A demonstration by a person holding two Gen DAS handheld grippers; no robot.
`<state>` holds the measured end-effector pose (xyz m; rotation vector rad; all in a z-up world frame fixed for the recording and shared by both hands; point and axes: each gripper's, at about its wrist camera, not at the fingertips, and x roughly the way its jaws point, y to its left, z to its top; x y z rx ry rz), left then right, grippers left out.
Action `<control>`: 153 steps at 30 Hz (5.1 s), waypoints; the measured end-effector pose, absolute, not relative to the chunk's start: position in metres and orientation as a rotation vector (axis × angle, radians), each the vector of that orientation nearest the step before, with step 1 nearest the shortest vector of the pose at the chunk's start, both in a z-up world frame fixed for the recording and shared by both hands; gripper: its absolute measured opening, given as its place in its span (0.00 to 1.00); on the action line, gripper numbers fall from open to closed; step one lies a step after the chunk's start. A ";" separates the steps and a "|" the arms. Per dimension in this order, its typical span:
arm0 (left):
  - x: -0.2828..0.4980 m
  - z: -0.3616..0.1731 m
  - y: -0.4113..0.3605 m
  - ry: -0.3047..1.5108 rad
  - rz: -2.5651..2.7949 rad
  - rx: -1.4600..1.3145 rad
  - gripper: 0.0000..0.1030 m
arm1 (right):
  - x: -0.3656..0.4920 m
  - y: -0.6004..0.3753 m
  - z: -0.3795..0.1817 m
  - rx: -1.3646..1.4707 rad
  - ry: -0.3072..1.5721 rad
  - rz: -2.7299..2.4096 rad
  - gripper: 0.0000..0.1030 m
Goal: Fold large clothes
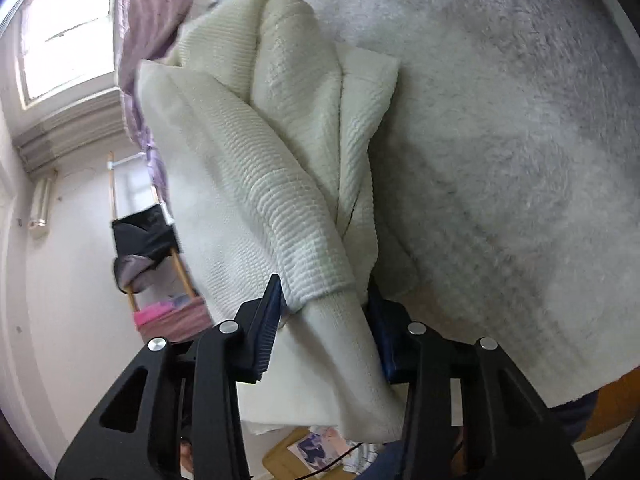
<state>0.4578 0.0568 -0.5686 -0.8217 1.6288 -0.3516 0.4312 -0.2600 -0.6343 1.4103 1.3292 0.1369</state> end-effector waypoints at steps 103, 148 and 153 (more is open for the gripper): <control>0.262 -0.136 0.008 0.627 -0.383 -0.035 0.87 | 0.240 -0.140 -0.158 0.355 0.803 -0.117 0.70; 0.000 0.054 0.038 0.583 -0.163 -0.004 0.95 | 0.023 -0.111 -0.002 0.121 0.574 -0.003 0.86; -0.001 0.054 0.030 0.587 -0.181 0.009 0.95 | 0.015 -0.117 -0.002 0.124 0.577 -0.017 0.87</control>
